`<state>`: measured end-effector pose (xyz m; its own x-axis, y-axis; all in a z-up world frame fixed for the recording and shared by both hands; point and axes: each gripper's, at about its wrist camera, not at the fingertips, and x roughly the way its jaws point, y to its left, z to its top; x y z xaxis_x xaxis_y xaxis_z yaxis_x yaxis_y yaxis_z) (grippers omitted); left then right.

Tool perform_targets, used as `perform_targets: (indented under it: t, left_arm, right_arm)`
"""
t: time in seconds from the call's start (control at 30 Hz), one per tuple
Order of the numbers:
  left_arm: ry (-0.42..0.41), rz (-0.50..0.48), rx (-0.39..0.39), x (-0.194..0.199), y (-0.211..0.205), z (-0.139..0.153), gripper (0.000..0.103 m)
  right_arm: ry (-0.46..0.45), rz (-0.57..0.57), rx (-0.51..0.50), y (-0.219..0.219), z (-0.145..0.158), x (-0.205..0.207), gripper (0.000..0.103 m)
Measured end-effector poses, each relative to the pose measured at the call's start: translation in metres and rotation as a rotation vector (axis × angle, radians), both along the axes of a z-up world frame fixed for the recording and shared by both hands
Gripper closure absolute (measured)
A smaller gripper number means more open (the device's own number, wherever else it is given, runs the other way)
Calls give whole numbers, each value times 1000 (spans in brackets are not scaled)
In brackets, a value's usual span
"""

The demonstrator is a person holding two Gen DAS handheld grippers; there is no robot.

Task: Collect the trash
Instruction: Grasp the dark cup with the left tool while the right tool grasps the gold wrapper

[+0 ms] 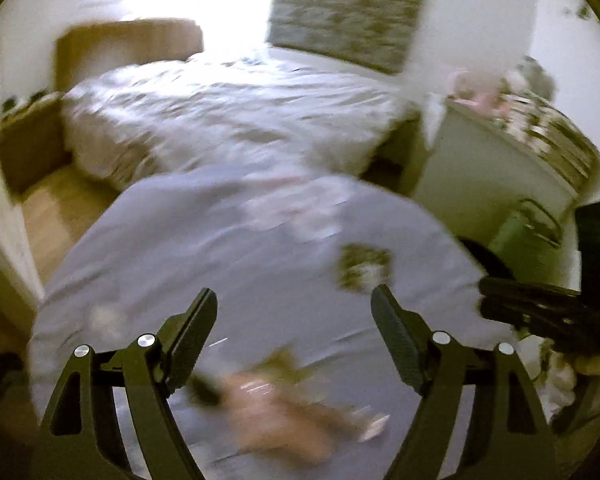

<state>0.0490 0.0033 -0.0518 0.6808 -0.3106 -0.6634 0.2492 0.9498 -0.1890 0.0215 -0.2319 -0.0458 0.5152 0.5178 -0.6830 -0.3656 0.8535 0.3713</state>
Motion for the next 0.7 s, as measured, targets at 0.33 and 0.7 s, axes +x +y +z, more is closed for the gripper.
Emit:
perform_targets:
  t: [0.33, 0.7]
  left_arm:
    - [99, -33, 91, 2, 48, -44, 45]
    - [154, -114, 134, 18, 39, -60, 45]
  right_arm:
    - [57, 252, -130, 106, -29, -4, 54]
    - [90, 202, -241, 125, -57, 22, 64]
